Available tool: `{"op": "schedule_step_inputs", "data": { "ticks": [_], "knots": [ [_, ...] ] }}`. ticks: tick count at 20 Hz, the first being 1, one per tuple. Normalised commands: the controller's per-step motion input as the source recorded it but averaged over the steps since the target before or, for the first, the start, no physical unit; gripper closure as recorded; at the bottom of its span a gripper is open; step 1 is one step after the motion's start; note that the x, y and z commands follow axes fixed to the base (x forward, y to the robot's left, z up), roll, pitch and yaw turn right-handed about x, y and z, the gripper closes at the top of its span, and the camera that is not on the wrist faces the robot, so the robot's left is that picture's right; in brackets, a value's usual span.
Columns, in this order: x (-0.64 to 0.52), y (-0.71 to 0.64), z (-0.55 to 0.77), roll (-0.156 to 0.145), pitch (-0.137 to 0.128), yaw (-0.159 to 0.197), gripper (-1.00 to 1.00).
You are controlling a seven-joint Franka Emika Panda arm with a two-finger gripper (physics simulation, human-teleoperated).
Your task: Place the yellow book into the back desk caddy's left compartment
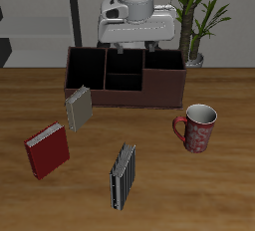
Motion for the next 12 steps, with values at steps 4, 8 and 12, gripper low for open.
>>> {"op": "schedule_step_inputs", "data": {
  "ticks": [4, 8, 12],
  "knots": [
    [0.02, -0.06, 0.02, -0.049, -0.006, 0.008, -1.0],
    [-0.01, -0.13, 0.03, -0.024, -0.014, 0.005, -1.0],
    [0.03, -0.32, -0.06, -0.009, 0.014, -0.017, -1.0]
  ]
}}
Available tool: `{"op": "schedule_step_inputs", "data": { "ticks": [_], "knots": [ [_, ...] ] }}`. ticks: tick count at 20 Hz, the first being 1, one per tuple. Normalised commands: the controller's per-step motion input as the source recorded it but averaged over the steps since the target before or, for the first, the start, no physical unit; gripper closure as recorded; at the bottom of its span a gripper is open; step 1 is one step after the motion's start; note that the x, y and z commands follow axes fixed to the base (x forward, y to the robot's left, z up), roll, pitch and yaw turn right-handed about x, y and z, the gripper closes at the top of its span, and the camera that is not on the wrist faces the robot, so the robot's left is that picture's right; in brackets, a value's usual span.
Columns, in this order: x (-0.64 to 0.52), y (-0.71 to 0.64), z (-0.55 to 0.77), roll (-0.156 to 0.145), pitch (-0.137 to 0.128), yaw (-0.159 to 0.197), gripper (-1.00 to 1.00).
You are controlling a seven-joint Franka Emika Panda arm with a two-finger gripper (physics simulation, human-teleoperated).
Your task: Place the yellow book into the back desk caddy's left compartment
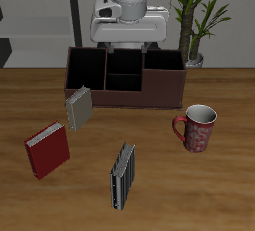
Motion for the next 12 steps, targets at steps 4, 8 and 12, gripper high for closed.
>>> {"op": "schedule_step_inputs", "data": {
  "ticks": [4, 8, 12],
  "knots": [
    [-0.01, -0.4, -0.1, -0.017, 0.003, -0.026, -1.0],
    [-0.06, -0.68, -0.18, -0.07, 0.008, -0.04, -1.0],
    [-0.08, -0.32, -0.1, -0.041, -0.03, 0.017, -1.0]
  ]
}}
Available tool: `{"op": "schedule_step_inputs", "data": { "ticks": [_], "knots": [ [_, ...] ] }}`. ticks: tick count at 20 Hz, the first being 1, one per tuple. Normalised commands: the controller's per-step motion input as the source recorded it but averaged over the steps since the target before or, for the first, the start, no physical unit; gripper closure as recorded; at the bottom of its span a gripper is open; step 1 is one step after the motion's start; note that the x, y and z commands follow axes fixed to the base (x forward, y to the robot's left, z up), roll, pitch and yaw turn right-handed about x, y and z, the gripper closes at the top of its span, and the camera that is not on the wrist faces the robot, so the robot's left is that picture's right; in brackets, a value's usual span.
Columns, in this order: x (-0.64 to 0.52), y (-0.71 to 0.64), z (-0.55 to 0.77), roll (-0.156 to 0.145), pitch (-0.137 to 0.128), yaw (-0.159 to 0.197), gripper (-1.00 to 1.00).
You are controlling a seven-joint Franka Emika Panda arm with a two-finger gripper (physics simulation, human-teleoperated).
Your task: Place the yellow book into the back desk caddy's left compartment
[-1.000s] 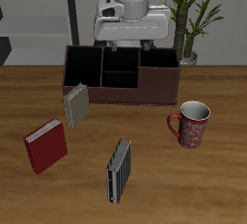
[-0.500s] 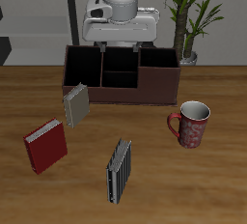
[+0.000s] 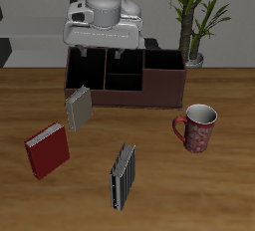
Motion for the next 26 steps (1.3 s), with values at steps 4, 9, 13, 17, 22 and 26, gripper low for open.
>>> {"op": "schedule_step_inputs", "data": {
  "ticks": [4, 9, 13, 17, 22, 26],
  "knots": [
    [-0.15, -0.46, -0.09, -0.022, -0.014, -0.047, -1.0],
    [-0.07, -0.3, -0.07, -0.032, -0.013, -0.048, -1.0],
    [-0.09, -0.2, -0.13, -0.012, -0.028, -0.049, -1.0],
    [-0.07, -0.11, -0.28, -0.031, -0.026, -0.057, -1.0],
    [-0.06, -0.03, -0.28, -0.012, -0.016, -0.042, -1.0],
    [-0.03, -0.06, -0.07, -0.032, -0.027, -0.034, -1.0]
  ]
}}
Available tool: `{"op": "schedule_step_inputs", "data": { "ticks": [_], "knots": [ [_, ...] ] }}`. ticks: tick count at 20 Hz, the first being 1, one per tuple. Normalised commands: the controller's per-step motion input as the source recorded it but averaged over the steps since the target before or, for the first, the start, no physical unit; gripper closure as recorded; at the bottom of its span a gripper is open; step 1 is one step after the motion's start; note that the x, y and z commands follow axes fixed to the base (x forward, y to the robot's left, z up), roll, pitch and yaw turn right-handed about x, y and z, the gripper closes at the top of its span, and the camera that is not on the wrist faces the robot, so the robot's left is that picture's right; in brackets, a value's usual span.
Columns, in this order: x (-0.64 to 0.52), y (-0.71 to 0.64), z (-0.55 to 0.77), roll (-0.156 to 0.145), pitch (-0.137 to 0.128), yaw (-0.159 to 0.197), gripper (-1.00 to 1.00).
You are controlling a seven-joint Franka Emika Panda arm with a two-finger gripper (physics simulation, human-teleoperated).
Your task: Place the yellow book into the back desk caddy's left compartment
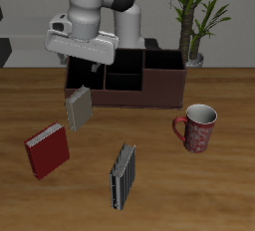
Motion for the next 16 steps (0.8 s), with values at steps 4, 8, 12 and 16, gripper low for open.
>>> {"op": "schedule_step_inputs", "data": {
  "ticks": [4, 8, 12, 16],
  "knots": [
    [0.02, -0.08, -0.1, -0.032, -0.006, -0.043, -1.0],
    [0.06, -0.12, -0.2, -0.011, 0.0, -0.061, -1.0],
    [0.05, -0.08, -0.25, -0.012, 0.012, -0.043, -1.0],
    [0.0, 0.05, -0.21, -0.006, 0.012, -0.027, -1.0]
  ]
}}
